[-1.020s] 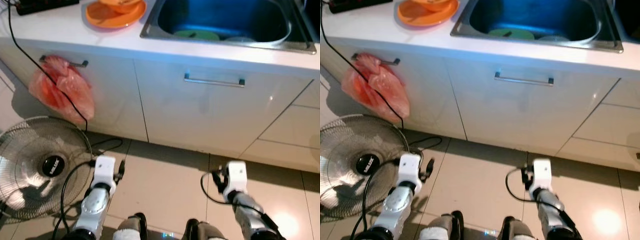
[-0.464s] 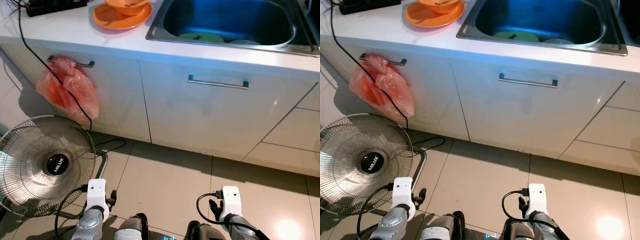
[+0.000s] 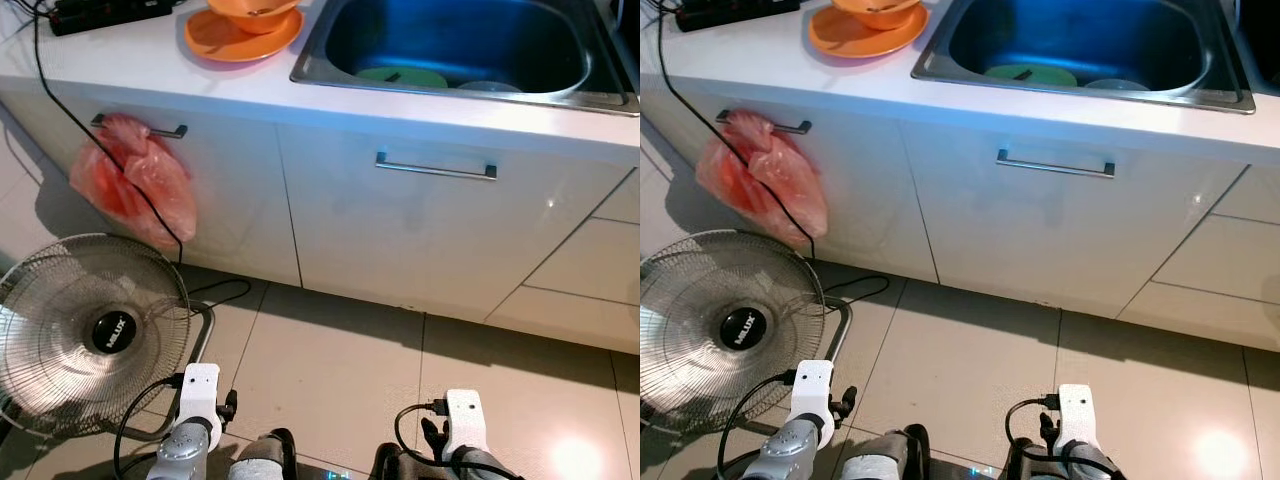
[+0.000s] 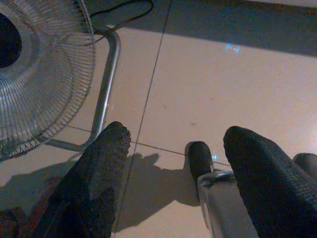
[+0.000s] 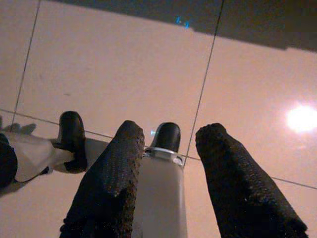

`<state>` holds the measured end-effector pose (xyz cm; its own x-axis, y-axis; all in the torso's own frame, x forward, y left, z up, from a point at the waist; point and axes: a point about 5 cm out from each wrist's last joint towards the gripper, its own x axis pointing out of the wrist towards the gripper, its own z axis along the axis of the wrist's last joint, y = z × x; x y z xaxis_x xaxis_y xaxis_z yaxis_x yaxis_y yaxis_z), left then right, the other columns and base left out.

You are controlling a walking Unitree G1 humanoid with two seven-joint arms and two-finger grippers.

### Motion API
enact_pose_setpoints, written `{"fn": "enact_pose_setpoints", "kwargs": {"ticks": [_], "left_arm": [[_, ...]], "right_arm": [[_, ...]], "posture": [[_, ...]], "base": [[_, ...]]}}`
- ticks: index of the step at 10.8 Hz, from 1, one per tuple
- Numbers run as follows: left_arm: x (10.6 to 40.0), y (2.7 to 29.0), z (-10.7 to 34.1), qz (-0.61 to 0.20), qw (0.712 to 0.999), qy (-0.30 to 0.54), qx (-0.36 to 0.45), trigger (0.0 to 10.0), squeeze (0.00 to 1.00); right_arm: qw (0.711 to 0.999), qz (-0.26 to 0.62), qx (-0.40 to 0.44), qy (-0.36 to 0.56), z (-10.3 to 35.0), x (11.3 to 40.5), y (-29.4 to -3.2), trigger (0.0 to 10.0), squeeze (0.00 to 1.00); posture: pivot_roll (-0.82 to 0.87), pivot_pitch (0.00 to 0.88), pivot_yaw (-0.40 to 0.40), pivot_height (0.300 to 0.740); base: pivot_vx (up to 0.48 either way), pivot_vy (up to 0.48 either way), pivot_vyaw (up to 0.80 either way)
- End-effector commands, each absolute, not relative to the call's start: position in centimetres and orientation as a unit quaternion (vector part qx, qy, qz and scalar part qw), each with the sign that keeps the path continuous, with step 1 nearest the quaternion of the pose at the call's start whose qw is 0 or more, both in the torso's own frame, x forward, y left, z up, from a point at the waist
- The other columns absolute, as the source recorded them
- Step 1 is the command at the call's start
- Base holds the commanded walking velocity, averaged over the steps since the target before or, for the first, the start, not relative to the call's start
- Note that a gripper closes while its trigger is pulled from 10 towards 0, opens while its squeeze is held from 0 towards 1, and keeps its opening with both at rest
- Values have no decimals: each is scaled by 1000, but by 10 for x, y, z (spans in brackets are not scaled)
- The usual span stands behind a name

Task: Kitchen organization

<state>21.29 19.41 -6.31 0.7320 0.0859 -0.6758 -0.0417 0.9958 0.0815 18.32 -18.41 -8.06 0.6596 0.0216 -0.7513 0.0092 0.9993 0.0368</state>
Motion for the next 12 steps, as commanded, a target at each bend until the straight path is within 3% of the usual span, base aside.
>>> {"fn": "enact_pose_setpoints", "kwargs": {"ticks": [1, 12], "left_arm": [[204, 197, -69, 40, 920, 387, 40, 10000, 0], [207, 197, -68, 42, 919, 391, 34, 10000, 0]], "right_arm": [[905, 0, 22, 424, -85, 175, -182, 10000, 0], [910, -4, 33, 413, -82, 182, -177, 10000, 0]], "posture": [[83, 204, 76, 740], [80, 237, 79, 740]], "base": [[0, 0, 0], [0, 0, 0]]}}
